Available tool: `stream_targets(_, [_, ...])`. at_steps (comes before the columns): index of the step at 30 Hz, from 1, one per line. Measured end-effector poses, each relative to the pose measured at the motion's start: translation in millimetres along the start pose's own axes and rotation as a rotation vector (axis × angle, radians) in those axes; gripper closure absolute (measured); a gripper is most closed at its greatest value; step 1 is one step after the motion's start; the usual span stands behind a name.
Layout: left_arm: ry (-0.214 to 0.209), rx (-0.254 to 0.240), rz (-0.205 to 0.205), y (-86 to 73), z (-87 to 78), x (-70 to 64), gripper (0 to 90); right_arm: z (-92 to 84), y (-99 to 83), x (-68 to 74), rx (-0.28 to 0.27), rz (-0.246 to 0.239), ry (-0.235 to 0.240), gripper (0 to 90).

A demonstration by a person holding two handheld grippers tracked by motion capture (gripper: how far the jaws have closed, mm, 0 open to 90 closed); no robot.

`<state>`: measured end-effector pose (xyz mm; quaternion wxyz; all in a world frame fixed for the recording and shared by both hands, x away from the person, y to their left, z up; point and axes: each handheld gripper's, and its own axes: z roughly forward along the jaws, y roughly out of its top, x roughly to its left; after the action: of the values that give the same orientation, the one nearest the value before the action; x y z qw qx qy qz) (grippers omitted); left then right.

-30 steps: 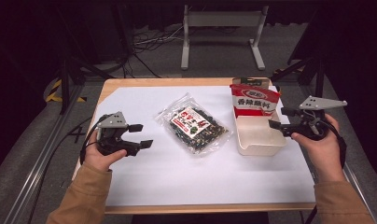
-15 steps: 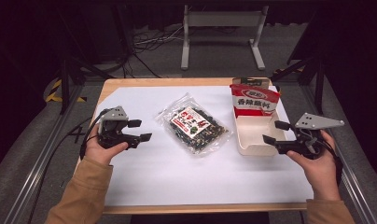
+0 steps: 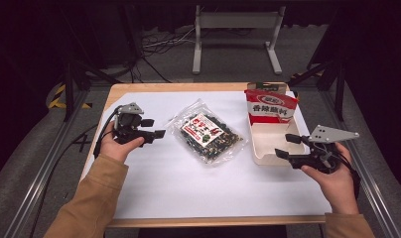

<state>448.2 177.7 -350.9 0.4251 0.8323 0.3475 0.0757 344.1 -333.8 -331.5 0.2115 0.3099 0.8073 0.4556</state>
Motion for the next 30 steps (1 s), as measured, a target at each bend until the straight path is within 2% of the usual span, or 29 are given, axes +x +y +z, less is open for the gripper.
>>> stream_targets(4, [-0.003,-0.001,-0.018,2.2,7.7,5.5,27.3,-1.3,0.8,1.2,-0.013,-0.001,0.005,36.9])
stream_targets(10, [0.002,-0.005,-0.086,6.5,26.3,17.0,25.8,-0.1,2.8,5.7,-0.021,-0.009,0.022,38.5])
stream_targets(13, [0.024,0.000,-0.089,9.3,34.3,21.9,25.8,0.9,3.1,6.5,-0.025,-0.012,0.027,38.6])
stream_targets(14, [0.024,-0.004,-0.103,9.4,36.8,22.9,26.0,1.0,3.1,6.7,-0.026,-0.013,0.028,38.6])
stream_targets(17, [0.031,-0.006,-0.110,9.5,40.7,26.4,27.4,1.1,3.1,6.8,-0.028,-0.014,0.028,38.8])
stream_targets(19, [0.029,-0.008,-0.135,8.7,46.2,29.8,27.6,1.0,3.3,7.2,-0.030,-0.015,0.029,38.8])
stream_targets(22, [0.046,0.000,-0.144,7.5,53.3,34.0,28.2,1.2,3.5,8.3,-0.037,-0.014,0.031,38.9])
stream_targets(30, [0.048,0.009,-0.193,4.8,72.5,40.8,28.5,3.9,3.7,10.1,-0.031,-0.023,0.035,38.9])
